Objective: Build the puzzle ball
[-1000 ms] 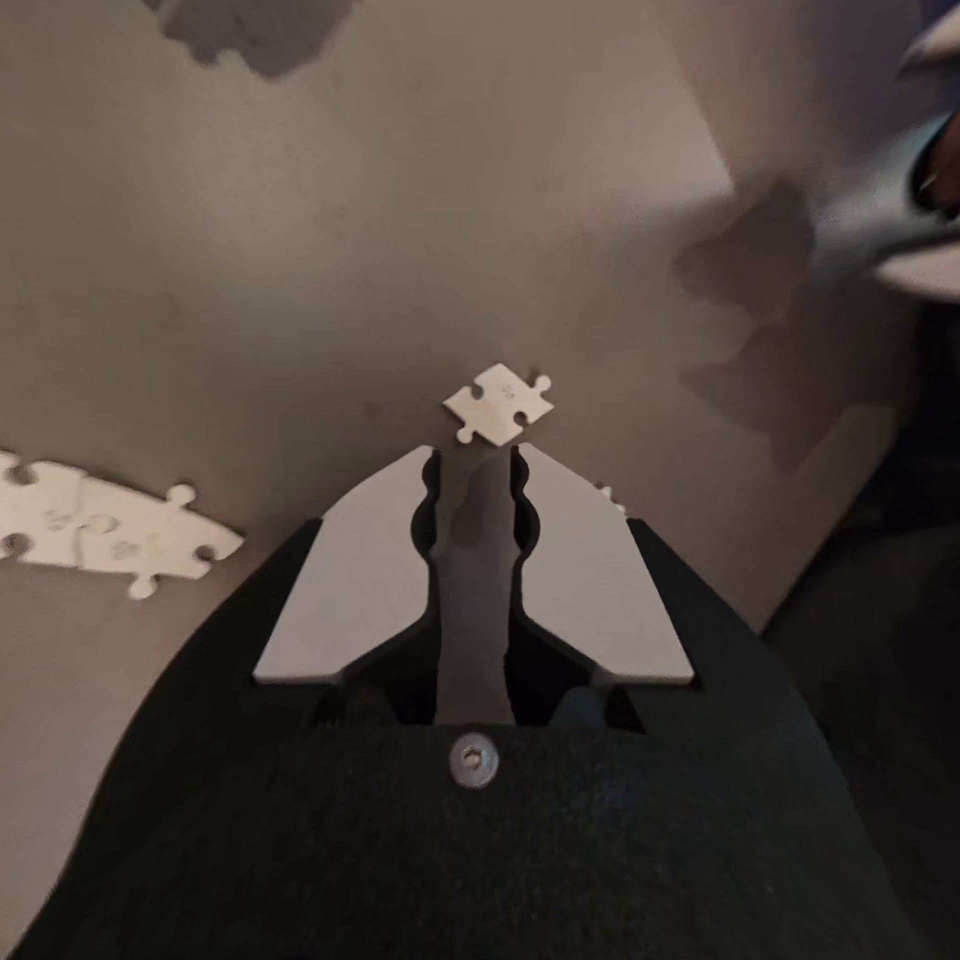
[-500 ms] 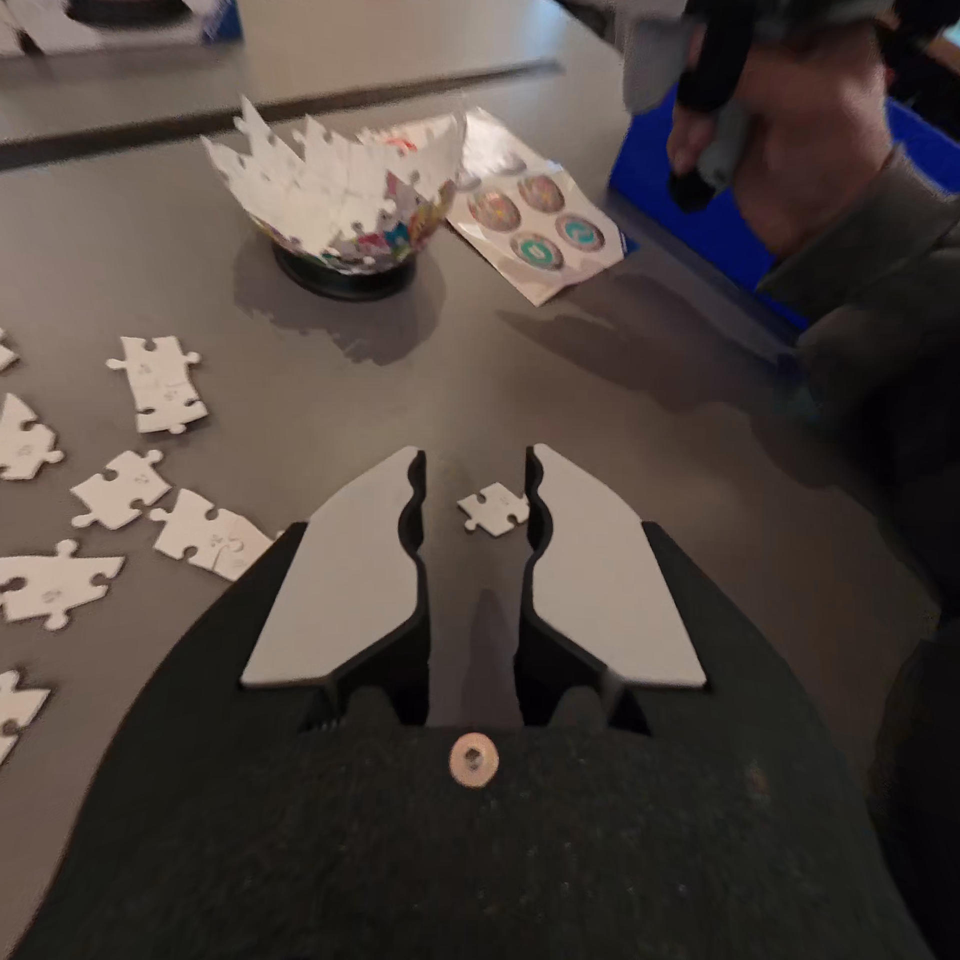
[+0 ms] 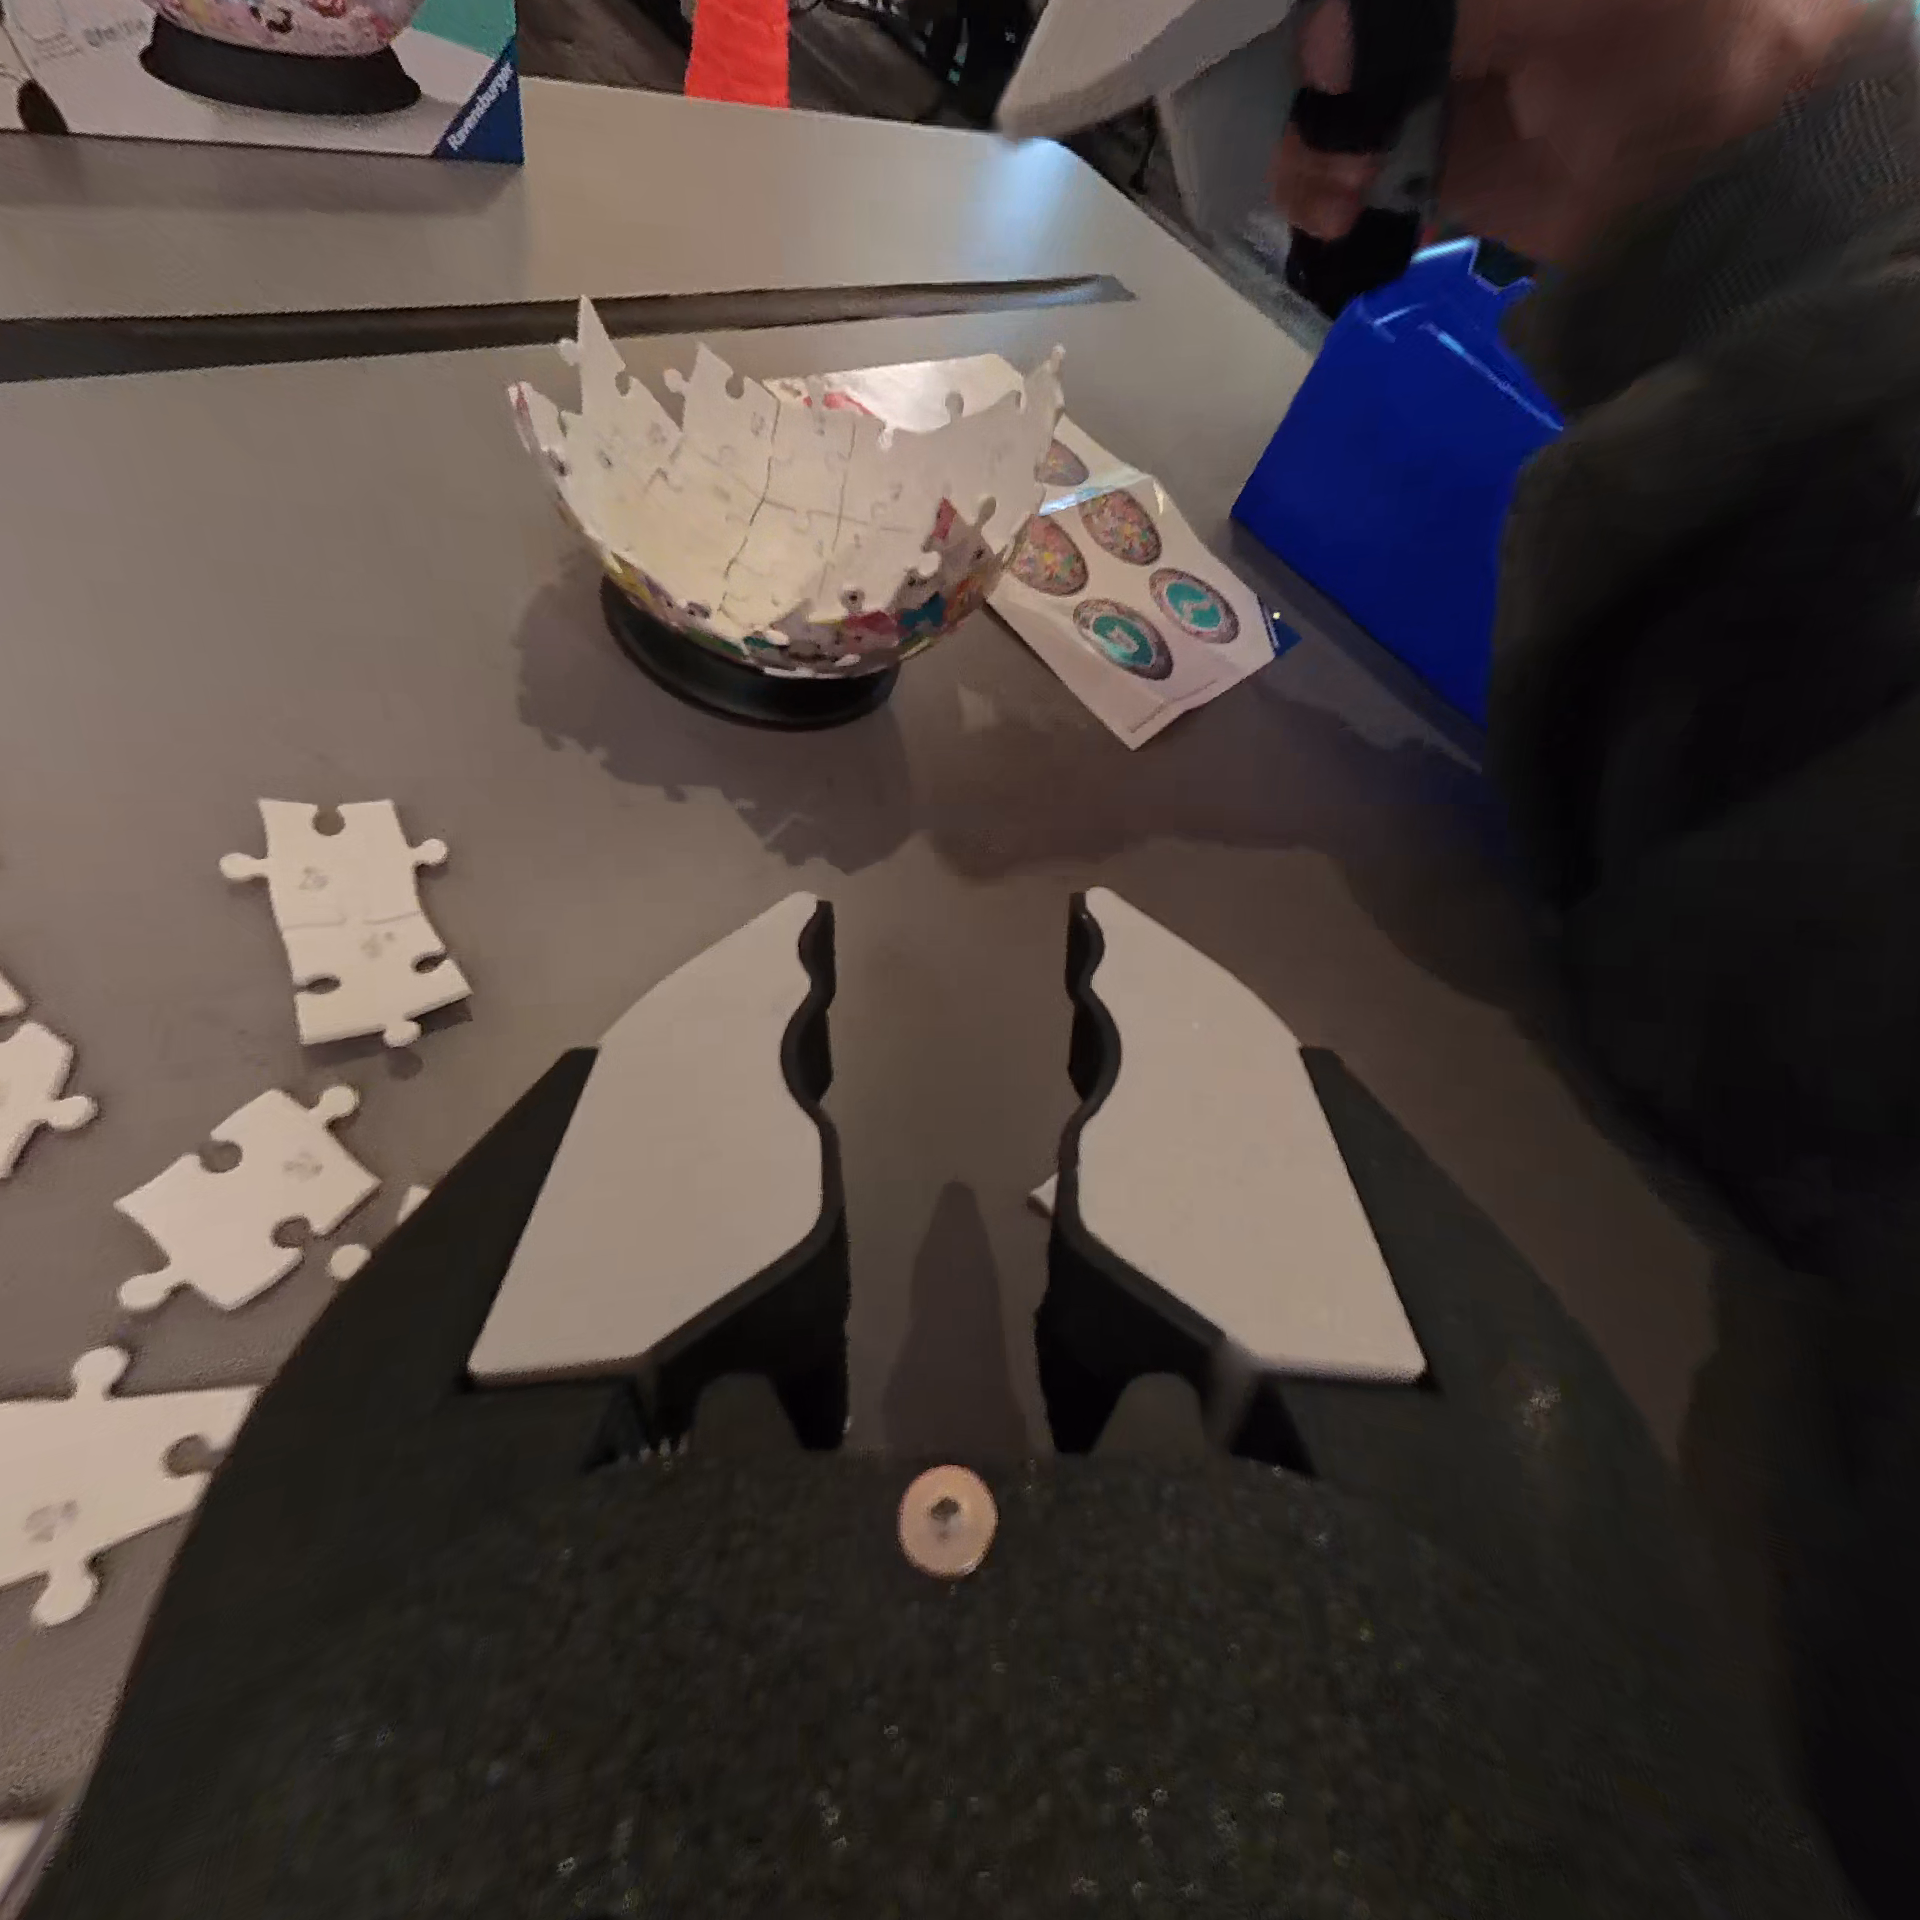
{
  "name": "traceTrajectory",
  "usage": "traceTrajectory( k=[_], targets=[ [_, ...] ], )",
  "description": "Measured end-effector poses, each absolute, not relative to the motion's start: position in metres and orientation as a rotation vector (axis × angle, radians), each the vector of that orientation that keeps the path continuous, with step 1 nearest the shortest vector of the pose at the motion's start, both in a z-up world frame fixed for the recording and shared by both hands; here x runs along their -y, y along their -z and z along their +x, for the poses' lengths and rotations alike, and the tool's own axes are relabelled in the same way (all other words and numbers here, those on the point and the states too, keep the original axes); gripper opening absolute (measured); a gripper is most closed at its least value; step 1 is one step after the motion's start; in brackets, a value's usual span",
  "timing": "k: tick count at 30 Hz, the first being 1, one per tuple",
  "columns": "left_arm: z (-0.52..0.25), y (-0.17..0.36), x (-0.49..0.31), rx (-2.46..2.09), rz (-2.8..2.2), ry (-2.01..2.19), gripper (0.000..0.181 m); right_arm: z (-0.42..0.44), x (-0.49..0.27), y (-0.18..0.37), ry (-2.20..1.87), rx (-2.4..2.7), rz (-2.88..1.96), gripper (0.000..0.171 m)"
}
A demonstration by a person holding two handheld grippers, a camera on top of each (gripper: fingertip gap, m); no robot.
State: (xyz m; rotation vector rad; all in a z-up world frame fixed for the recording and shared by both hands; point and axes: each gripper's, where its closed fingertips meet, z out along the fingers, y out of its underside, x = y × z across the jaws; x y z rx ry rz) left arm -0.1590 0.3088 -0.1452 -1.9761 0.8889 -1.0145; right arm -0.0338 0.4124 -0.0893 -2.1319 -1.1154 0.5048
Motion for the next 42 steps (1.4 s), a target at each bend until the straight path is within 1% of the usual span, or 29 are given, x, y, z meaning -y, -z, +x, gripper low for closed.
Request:
traceTrajectory(
  k=[2, 5, 8, 10, 12, 15, 19, 25, 28, 34, 37, 42],
  targets=[
    [-0.159, 0.146, -0.303, -0.873, -1.977, 1.056, 0.042, -0.046, -0.416, 0.107, -0.489, 1.304, -2.262, 0.050],
    [-0.165, 0.153, -0.293, -0.876, -1.993, 1.063, 0.042, -0.055, -0.414, 0.140, -0.413, 1.547, -2.405, 0.045],
    [-0.172, 0.154, -0.289, -0.895, -1.997, 1.042, 0.042, -0.064, -0.401, 0.163, -0.432, 1.750, -2.473, 0.041],
    [-0.175, 0.149, -0.290, -0.896, -1.979, 1.027, 0.042, -0.062, -0.403, 0.174, -0.357, 1.795, -2.508, 0.038],
    [-0.175, 0.143, -0.289, -0.896, -1.961, 1.046, 0.042, -0.064, -0.400, 0.181, -0.376, 1.791, -2.558, 0.036],
    [-0.174, 0.141, -0.285, -0.896, -1.954, 1.083, 0.042, -0.063, -0.398, 0.193, -0.310, 1.868, -2.576, 0.036],
    [-0.176, 0.142, -0.285, -0.901, -1.958, 1.082, 0.042, -0.062, -0.404, 0.200, -0.202, 1.912, -2.600, 0.036],
    [-0.175, 0.141, -0.284, -0.919, -1.950, 1.069, 0.042, -0.062, -0.403, 0.205, -0.178, 1.926, -2.611, 0.034],
    [-0.174, 0.142, -0.283, -0.925, -1.953, 1.076, 0.042, -0.061, -0.405, 0.206, -0.176, 1.918, -2.628, 0.029],
    [-0.173, 0.143, -0.282, -0.929, -1.956, 1.083, 0.042, -0.061, -0.406, 0.206, -0.197, 1.909, -2.624, 0.027],
    [-0.173, 0.143, -0.282, -0.929, -1.955, 1.079, 0.042, -0.058, -0.406, 0.207, -0.185, 1.912, -2.625, 0.014],
    [-0.172, 0.144, -0.281, -0.933, -1.957, 1.087, 0.042, -0.057, -0.407, 0.208, -0.177, 1.911, -2.616, 0.011]
  ],
)
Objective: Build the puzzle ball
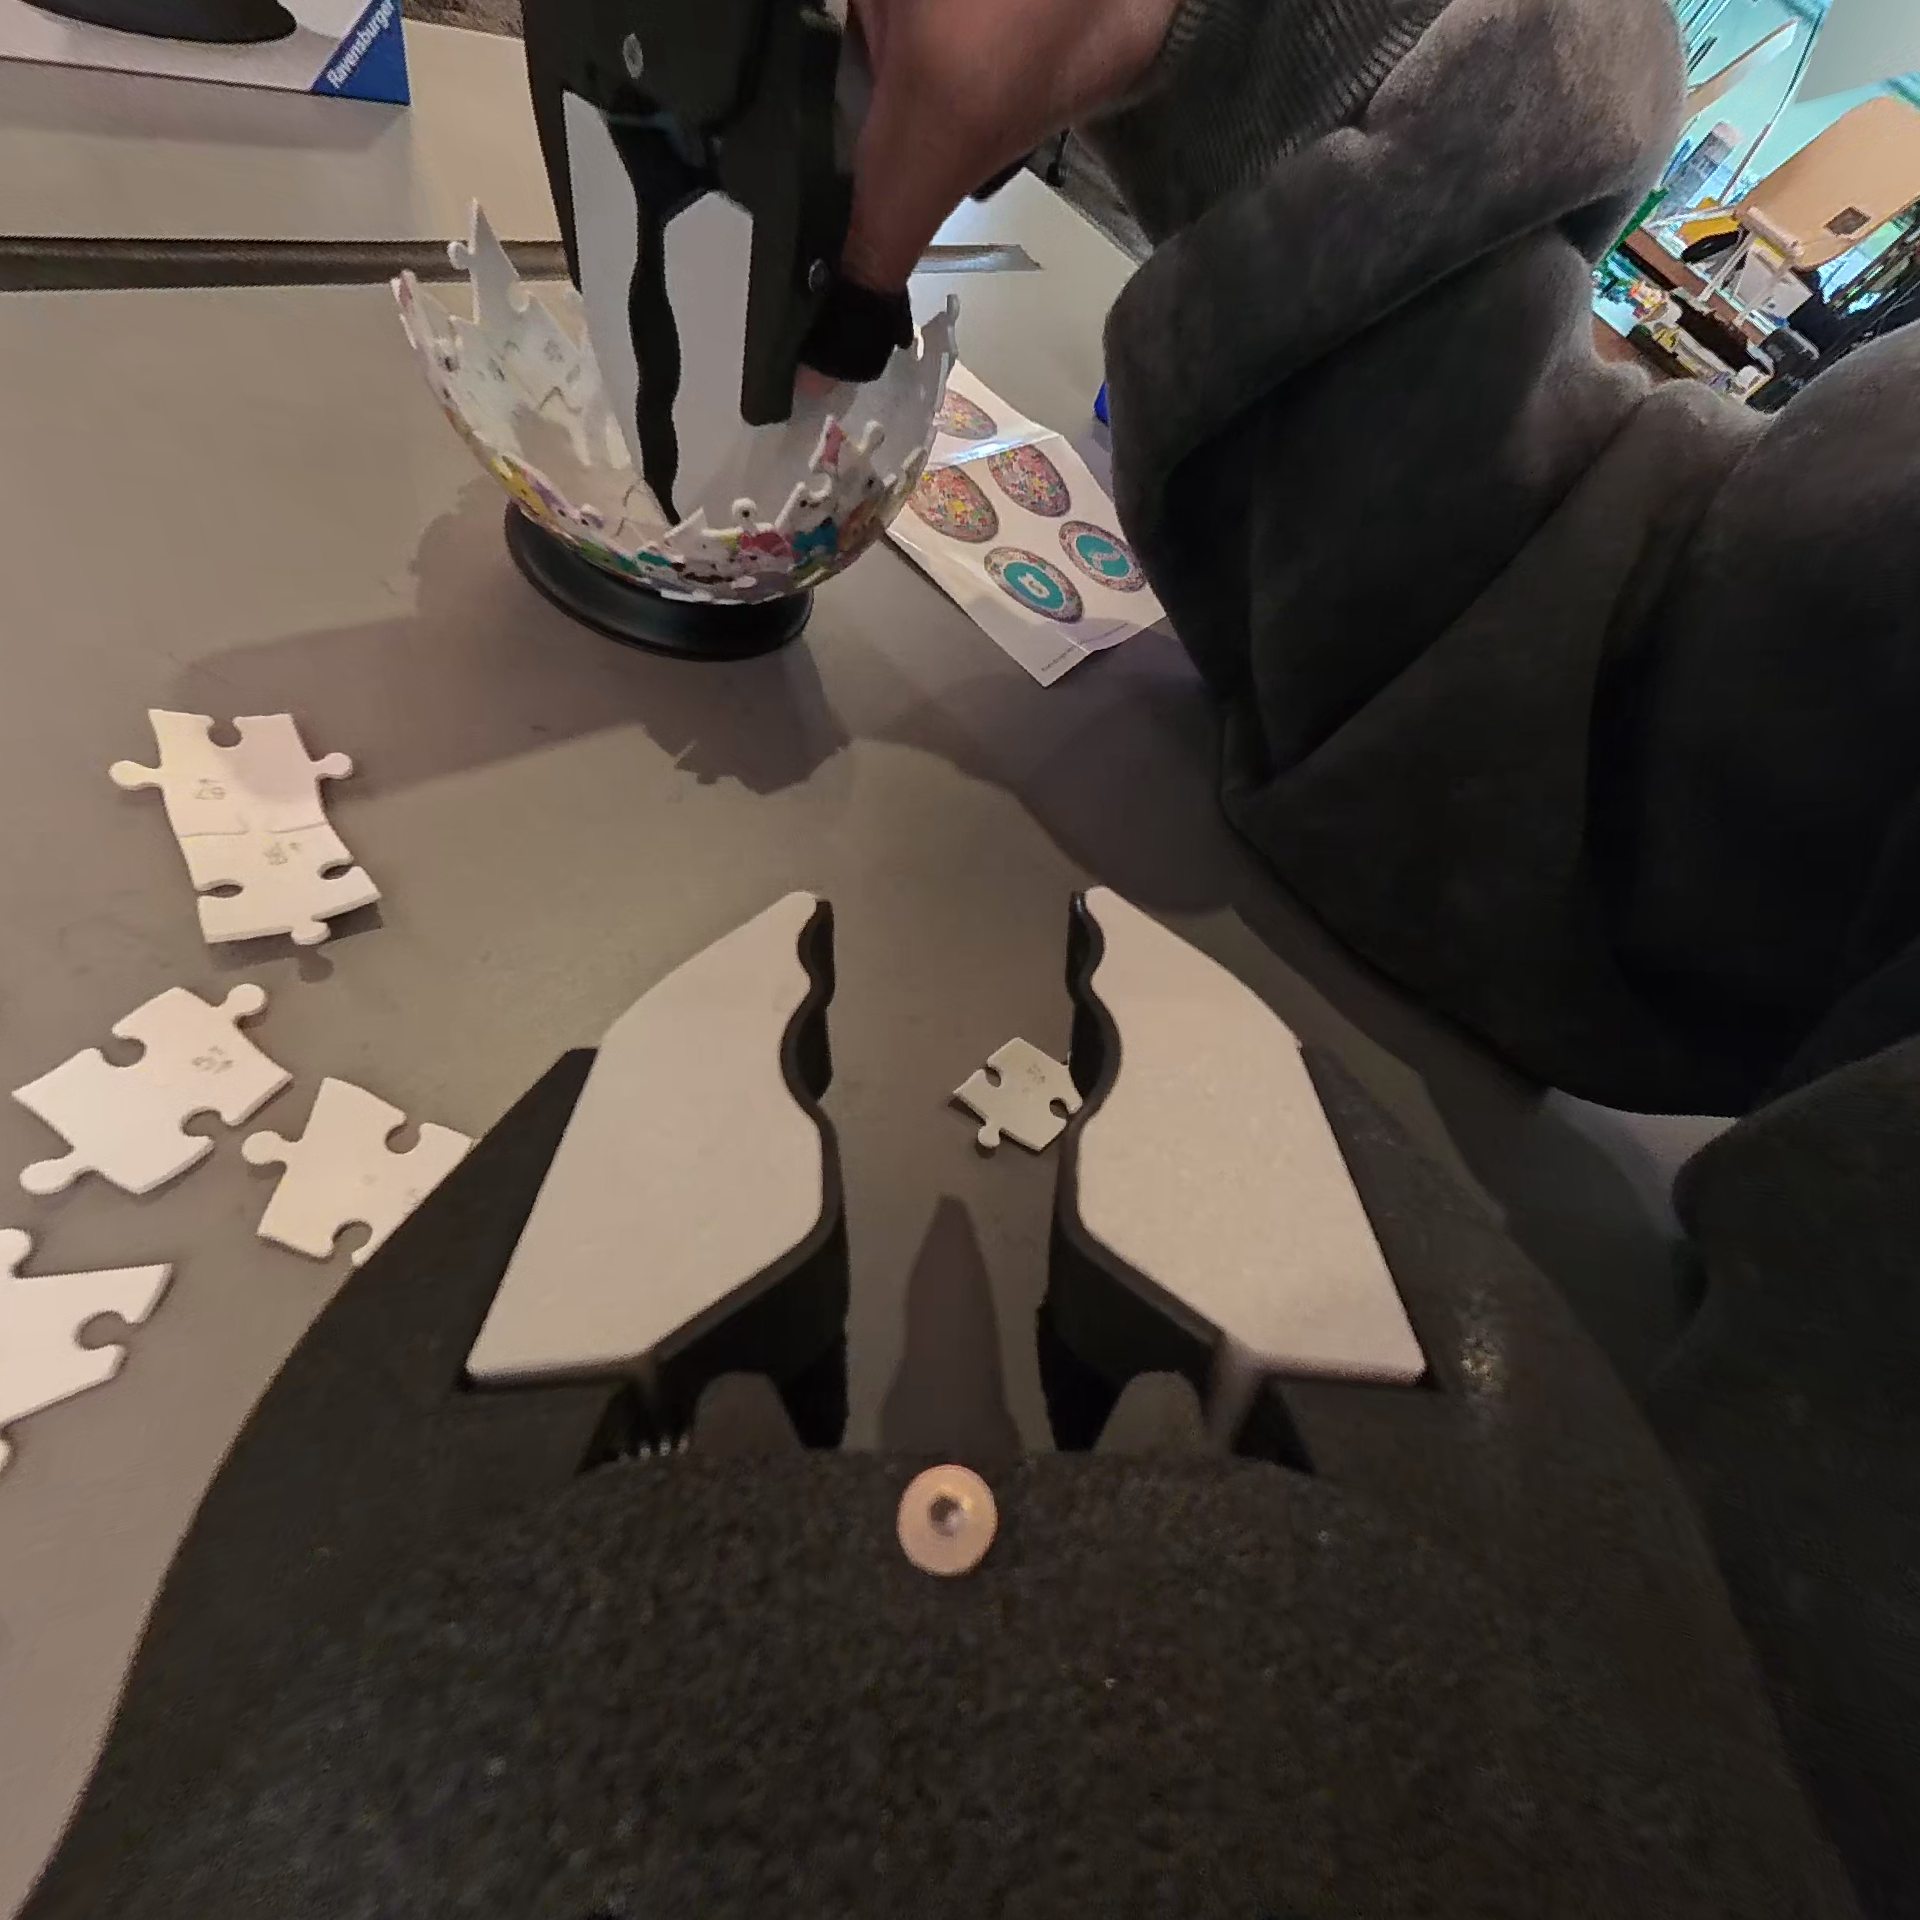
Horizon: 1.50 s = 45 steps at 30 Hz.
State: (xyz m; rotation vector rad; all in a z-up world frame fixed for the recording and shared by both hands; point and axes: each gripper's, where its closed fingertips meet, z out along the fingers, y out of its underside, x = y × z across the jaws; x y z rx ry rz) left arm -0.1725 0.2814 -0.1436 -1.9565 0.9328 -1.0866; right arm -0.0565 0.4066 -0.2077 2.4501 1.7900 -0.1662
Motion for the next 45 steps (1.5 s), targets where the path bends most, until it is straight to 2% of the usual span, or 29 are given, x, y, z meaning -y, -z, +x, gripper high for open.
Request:
traceTrajectory(
  k=[3, 11, 45],
  targets=[
    [-0.172, 0.144, -0.281, -0.936, -1.957, 1.086, 0.042, -0.057, -0.406, 0.205, 0.185, -1.787, 2.473, 0.024],
    [-0.171, 0.146, -0.280, -0.944, -1.961, 1.098, 0.042, -0.063, -0.400, 0.205, 0.219, -1.794, 2.453, 0.031],
    [-0.170, 0.148, -0.279, -0.959, -1.965, 1.077, 0.042, -0.059, -0.415, 0.207, 0.024, -1.959, 2.557, 0.029]
  ],
)
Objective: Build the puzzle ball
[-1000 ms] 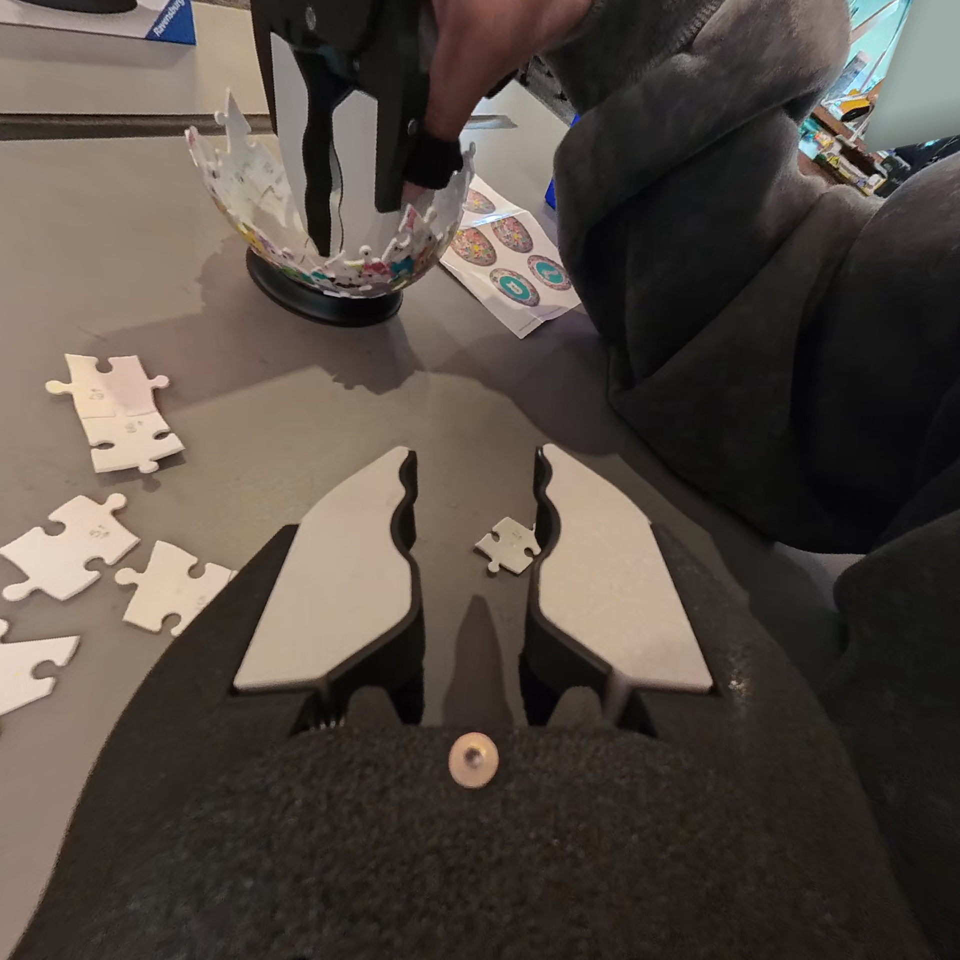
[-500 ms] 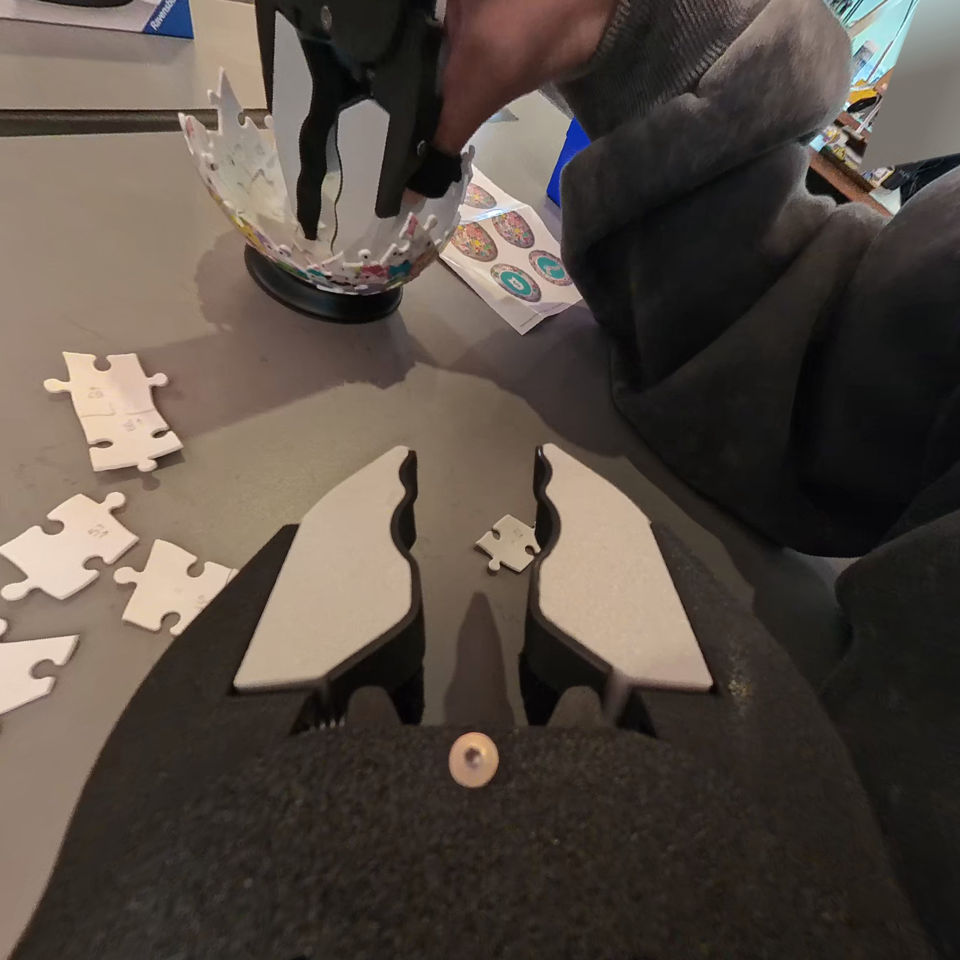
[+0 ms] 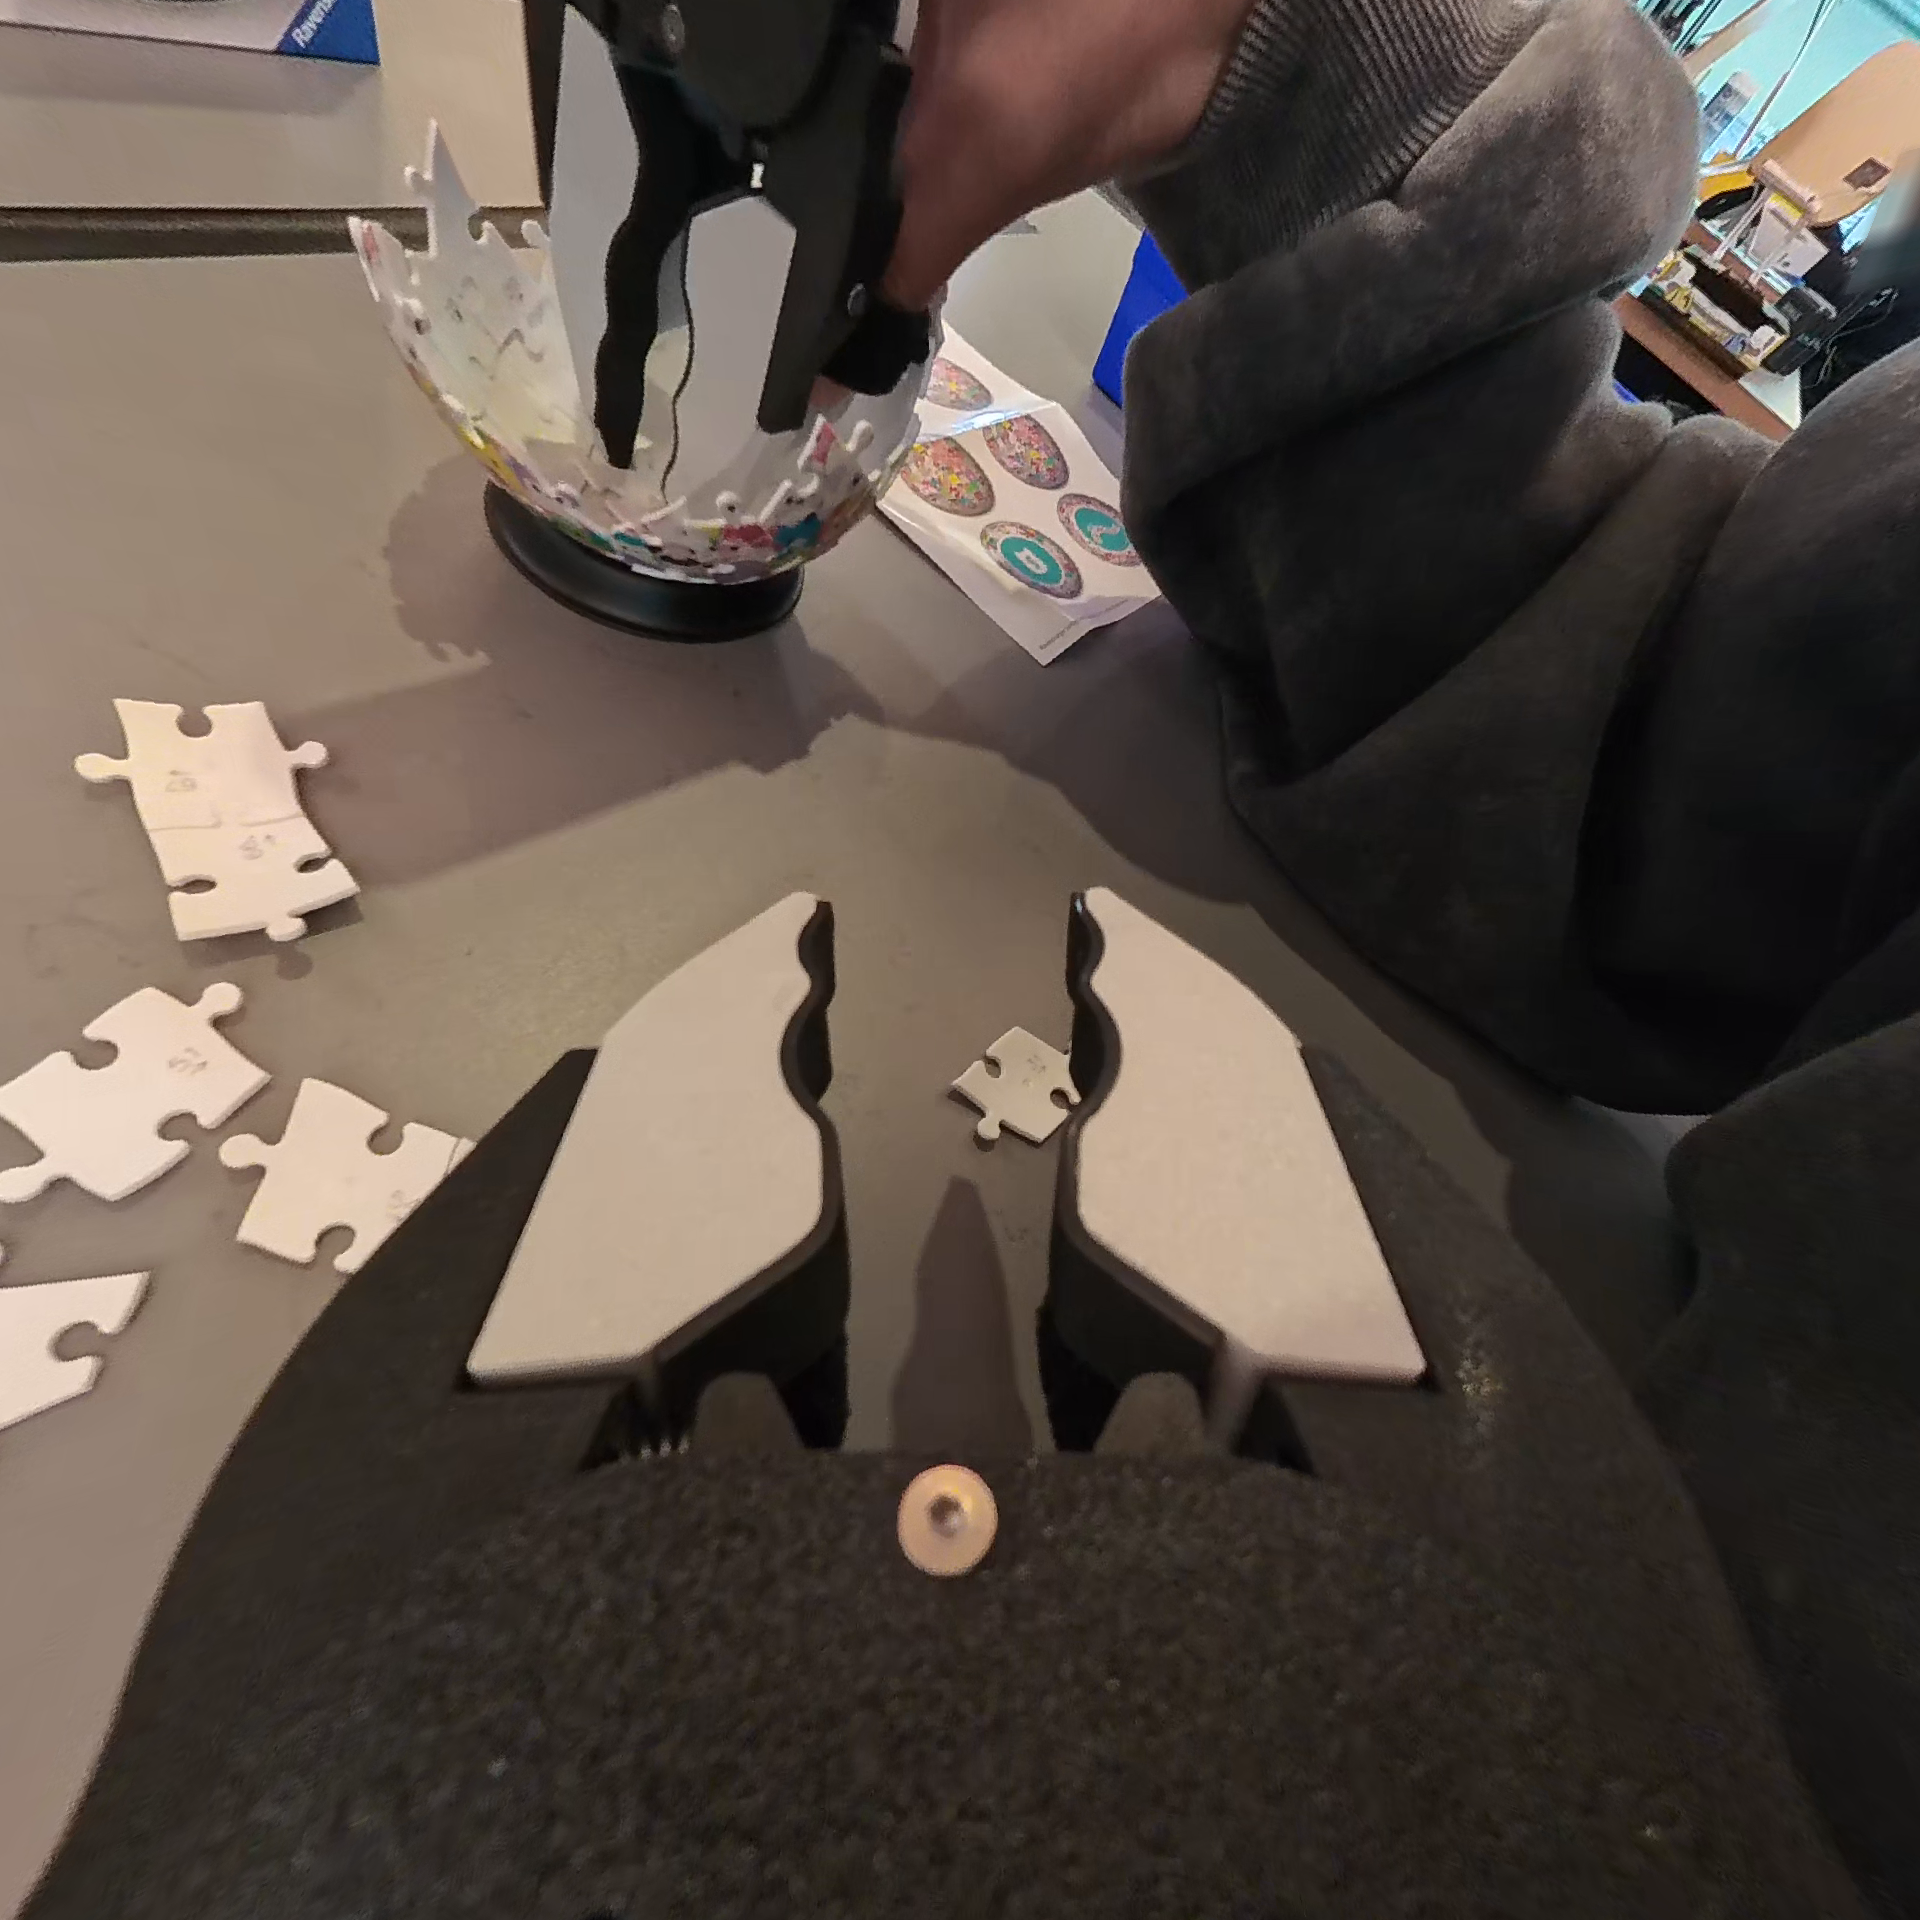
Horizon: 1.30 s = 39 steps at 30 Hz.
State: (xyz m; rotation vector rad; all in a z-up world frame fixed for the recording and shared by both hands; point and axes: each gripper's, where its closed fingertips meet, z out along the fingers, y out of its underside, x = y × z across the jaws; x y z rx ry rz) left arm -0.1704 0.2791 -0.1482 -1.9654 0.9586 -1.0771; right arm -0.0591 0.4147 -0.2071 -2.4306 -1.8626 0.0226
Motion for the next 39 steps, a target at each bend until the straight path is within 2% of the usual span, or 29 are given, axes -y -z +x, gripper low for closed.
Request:
traceTrajectory(
  k=[10, 20, 25, 29, 33, 36, 39],
  targets=[
    [-0.170, 0.148, -0.279, -0.959, -1.967, 1.081, 0.042, -0.051, -0.418, 0.198, 0.016, 1.829, -2.426, 0.030],
    [-0.169, 0.145, -0.280, -0.937, -1.972, 1.102, 0.042, -0.050, -0.414, 0.161, 0.006, 1.741, -2.359, 0.030],
    [-0.170, 0.138, -0.279, -0.915, -1.973, 1.116, 0.042, -0.070, -0.380, 0.123, -0.066, 1.727, -2.253, 0.030],
    [-0.166, 0.128, -0.269, -0.907, -1.979, 1.175, 0.042, -0.093, -0.319, 0.103, -0.197, 1.784, -2.197, 0.030],
    [-0.157, 0.130, -0.247, -0.948, -2.049, 1.301, 0.042, -0.103, -0.248, 0.140, -0.340, 1.937, -2.196, 0.030],
    [-0.164, 0.145, -0.236, -0.993, -2.126, 1.226, 0.040, -0.093, -0.215, 0.180, -0.370, 2.009, -2.307, 0.030],
    [-0.170, 0.147, -0.224, -0.995, -2.132, 1.155, 0.039, -0.084, -0.195, 0.199, -0.394, 2.034, -2.336, 0.030]
  ],
)
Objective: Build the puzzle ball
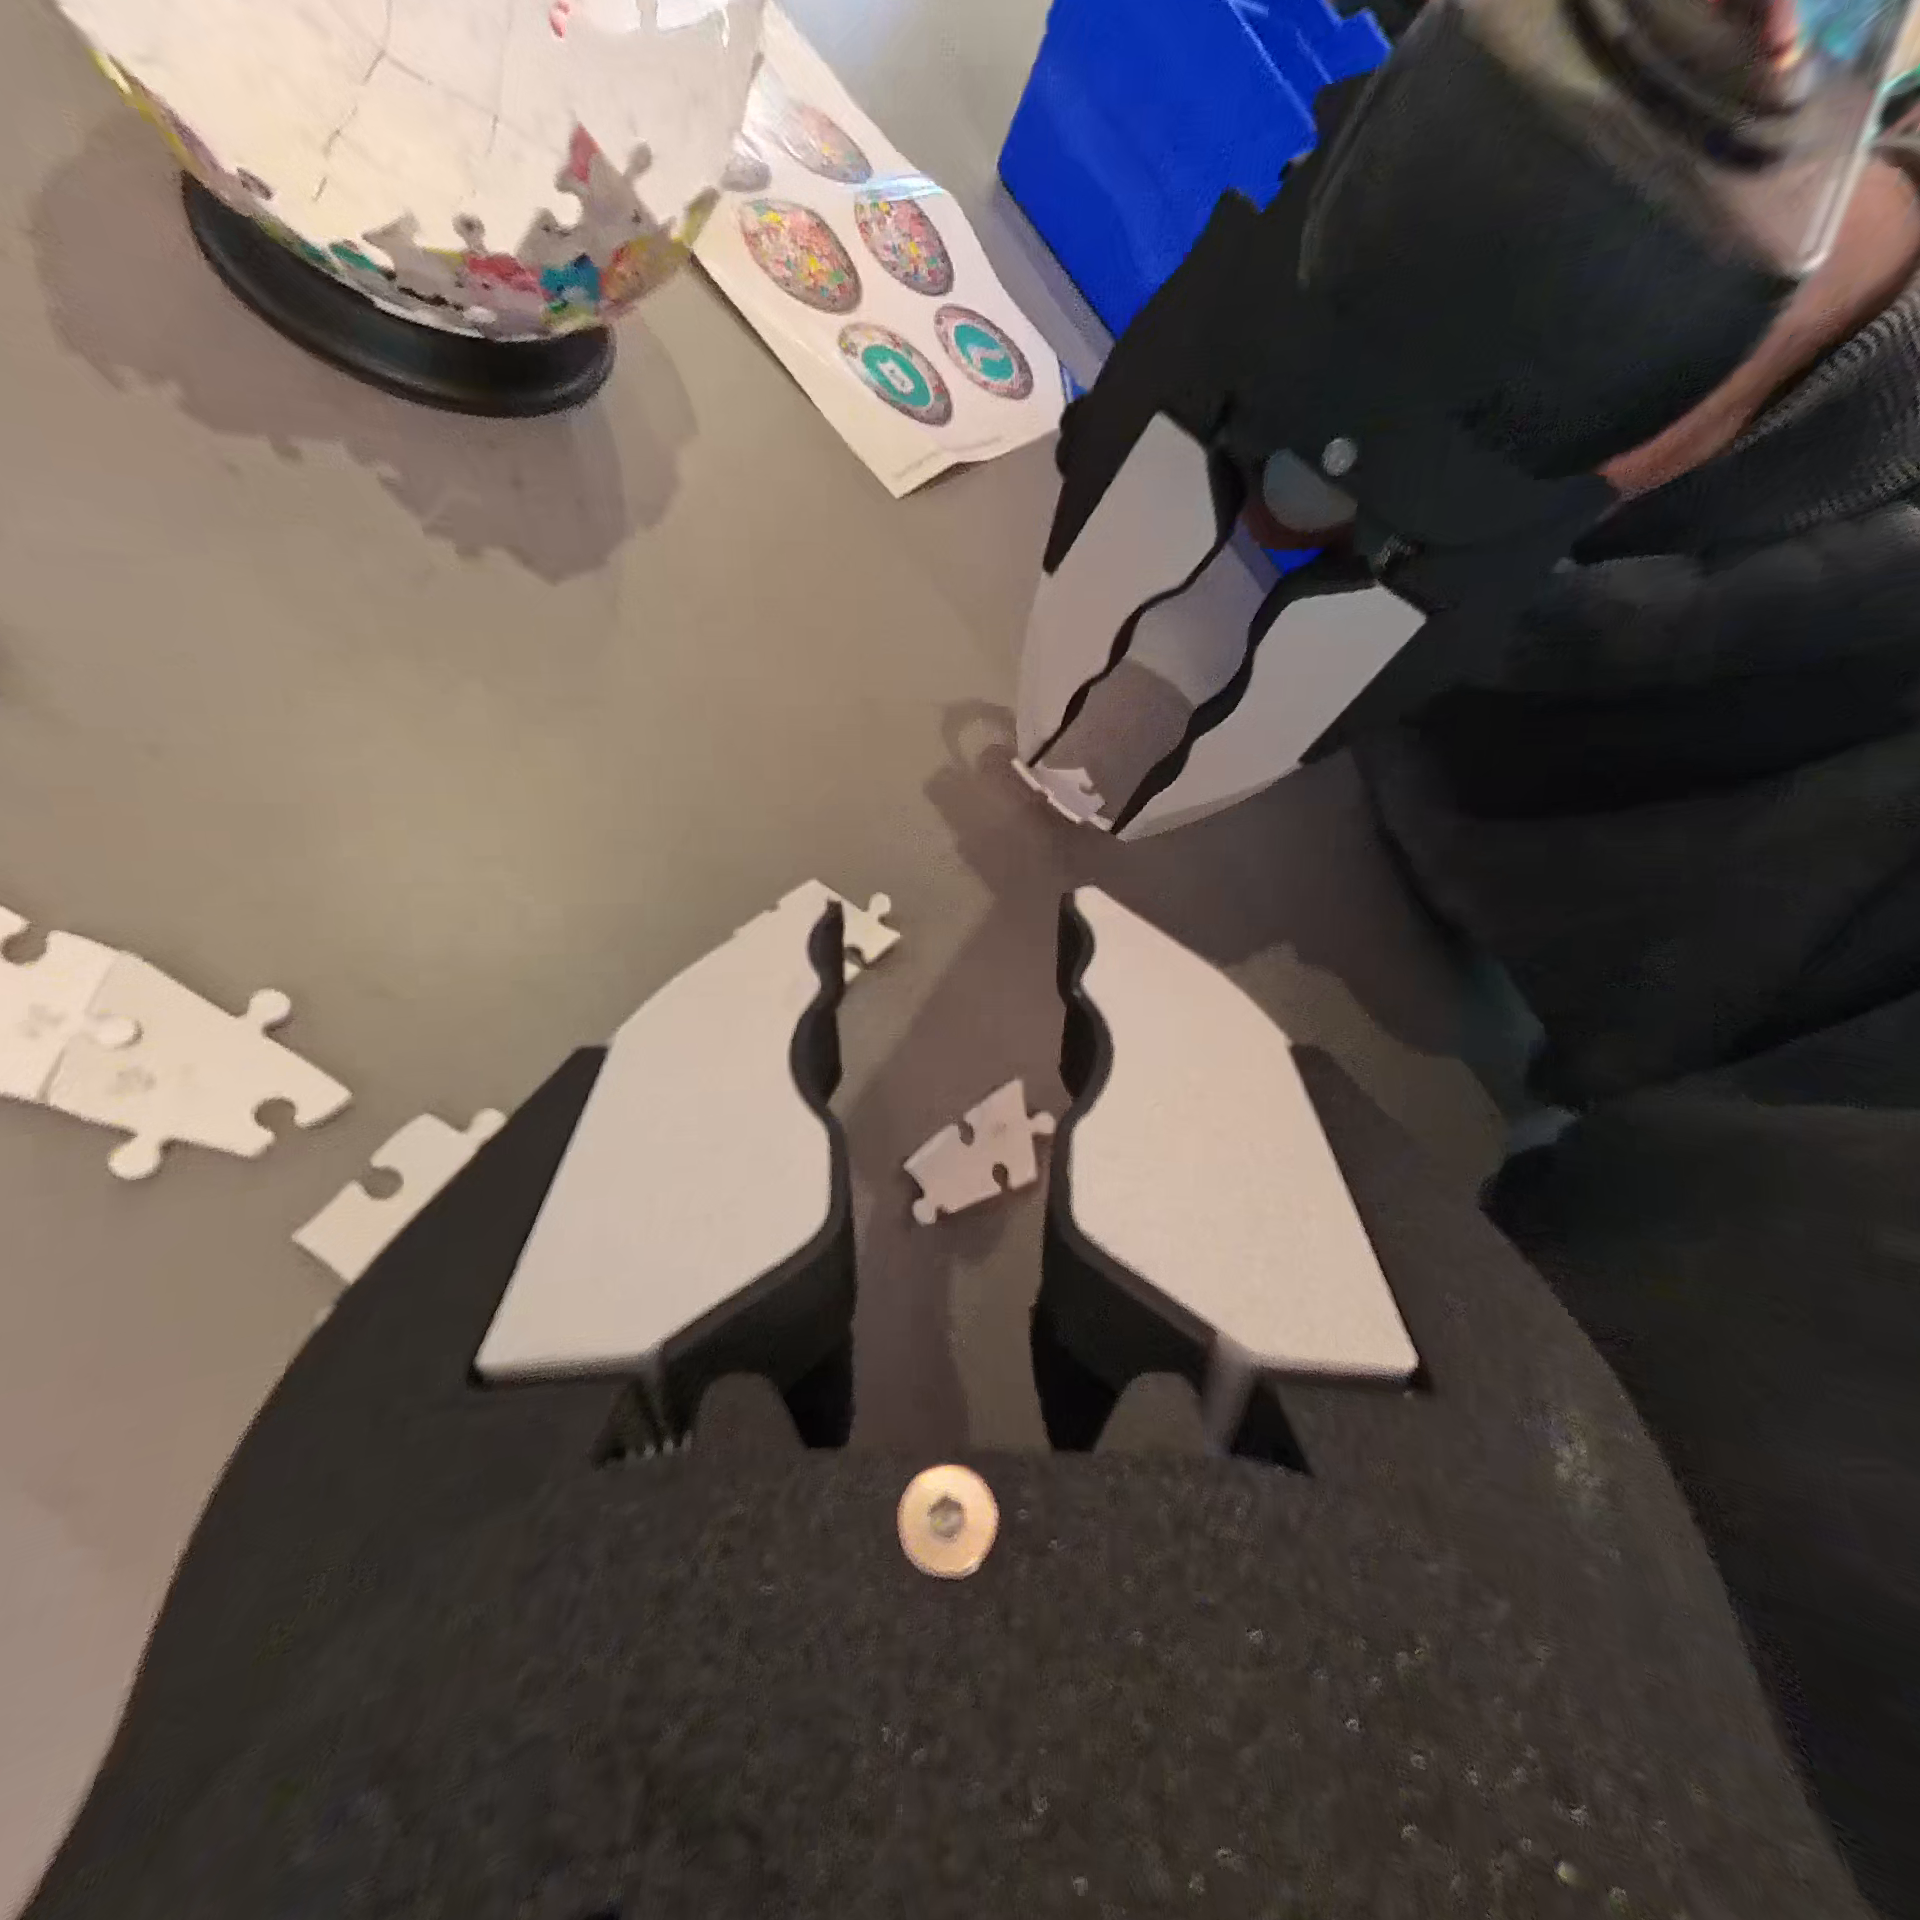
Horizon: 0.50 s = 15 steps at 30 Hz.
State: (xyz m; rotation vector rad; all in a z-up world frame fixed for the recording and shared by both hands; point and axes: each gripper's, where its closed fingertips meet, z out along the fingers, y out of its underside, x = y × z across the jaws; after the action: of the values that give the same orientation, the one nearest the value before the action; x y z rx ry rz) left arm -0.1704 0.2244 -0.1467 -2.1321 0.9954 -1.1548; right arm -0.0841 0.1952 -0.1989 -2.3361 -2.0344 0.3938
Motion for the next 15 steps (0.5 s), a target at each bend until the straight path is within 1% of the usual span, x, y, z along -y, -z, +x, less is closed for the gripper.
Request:
traceTrajectory(
  k=[4, 7, 10, 13, 15],
  targets=[
    [-0.164, 0.150, -0.205, -1.095, -2.108, 1.055, 0.038, -0.082, -0.183, 0.201, -0.378, 2.053, -2.233, 0.030],
    [-0.157, 0.158, -0.192, -1.210, -2.088, 0.971, 0.038, -0.079, -0.177, 0.197, -0.337, 1.992, -2.182, 0.034],
    [-0.152, 0.165, -0.181, -1.304, -2.064, 0.899, 0.037, -0.075, -0.175, 0.190, -0.323, 1.683, -2.228, 0.035],
    [-0.146, 0.167, -0.178, -1.327, -2.020, 0.855, 0.033, -0.075, -0.169, 0.196, -0.319, 1.273, -2.299, 0.035],
    [-0.144, 0.170, -0.176, -1.340, -2.016, 0.841, 0.033, -0.070, -0.161, 0.193, -0.312, 1.086, -2.236, 0.034]
  ],
)
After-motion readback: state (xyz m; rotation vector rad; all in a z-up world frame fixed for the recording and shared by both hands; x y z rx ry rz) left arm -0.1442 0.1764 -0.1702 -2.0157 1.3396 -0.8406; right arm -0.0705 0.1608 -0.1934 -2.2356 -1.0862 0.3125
